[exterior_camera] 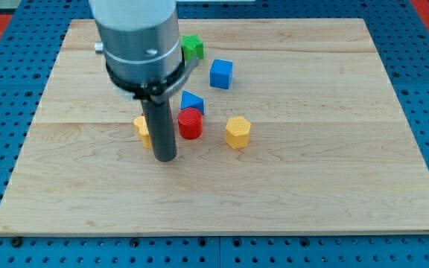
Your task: Push the yellow heart into the red circle
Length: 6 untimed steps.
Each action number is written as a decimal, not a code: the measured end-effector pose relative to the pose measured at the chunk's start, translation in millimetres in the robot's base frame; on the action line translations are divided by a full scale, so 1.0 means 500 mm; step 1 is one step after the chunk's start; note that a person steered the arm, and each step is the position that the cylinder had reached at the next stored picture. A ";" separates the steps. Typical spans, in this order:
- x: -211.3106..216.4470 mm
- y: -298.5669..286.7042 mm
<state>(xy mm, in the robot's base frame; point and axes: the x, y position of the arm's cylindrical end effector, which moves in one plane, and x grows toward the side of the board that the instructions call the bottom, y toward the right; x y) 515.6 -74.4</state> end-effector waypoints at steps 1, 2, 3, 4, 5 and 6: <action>-0.032 -0.068; -0.023 -0.082; -0.027 -0.141; -0.091 -0.107; -0.161 -0.020; -0.095 -0.054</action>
